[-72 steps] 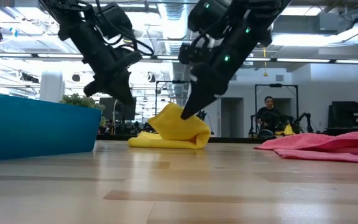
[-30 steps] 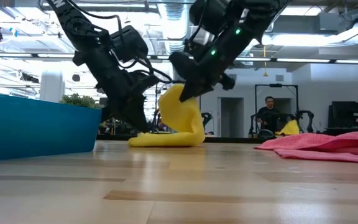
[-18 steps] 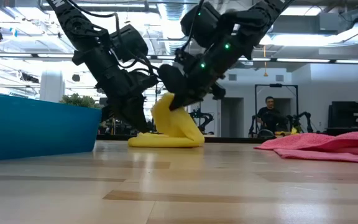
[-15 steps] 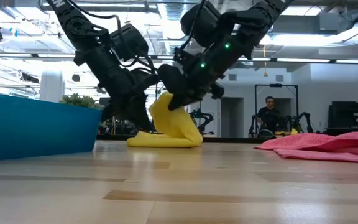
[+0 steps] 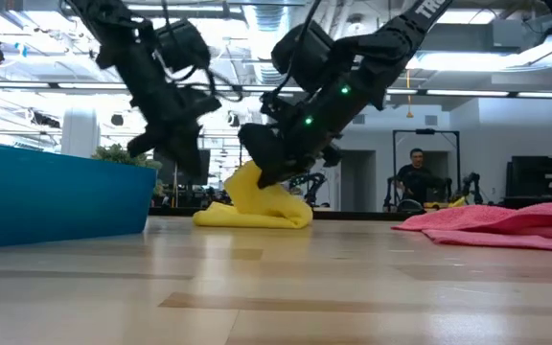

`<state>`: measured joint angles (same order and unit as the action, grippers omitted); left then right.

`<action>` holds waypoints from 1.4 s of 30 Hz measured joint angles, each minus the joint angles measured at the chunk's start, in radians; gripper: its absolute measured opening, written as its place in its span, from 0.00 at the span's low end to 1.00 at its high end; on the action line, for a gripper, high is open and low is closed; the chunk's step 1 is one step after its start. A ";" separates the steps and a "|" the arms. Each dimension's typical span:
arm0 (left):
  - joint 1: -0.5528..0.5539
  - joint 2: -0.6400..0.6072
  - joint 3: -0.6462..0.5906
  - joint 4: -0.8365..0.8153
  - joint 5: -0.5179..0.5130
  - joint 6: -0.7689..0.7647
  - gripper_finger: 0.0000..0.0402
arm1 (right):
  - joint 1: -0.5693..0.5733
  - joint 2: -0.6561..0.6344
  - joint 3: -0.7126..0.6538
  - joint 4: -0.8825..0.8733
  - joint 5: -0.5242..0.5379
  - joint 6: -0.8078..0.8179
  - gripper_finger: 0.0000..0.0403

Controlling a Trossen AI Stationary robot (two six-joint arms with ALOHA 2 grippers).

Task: Fold microfiber towels
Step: Fold the yellow microfiber towel

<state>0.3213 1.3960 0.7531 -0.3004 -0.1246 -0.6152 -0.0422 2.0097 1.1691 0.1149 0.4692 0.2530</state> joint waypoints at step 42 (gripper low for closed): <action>0.003 -0.150 -0.173 0.353 0.156 -0.209 0.00 | -0.117 -0.316 -0.331 0.172 -0.247 -0.058 0.50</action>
<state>0.3248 1.2460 0.5797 0.0530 0.0318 -0.8242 -0.1591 1.6939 0.8377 0.2867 0.2221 0.1947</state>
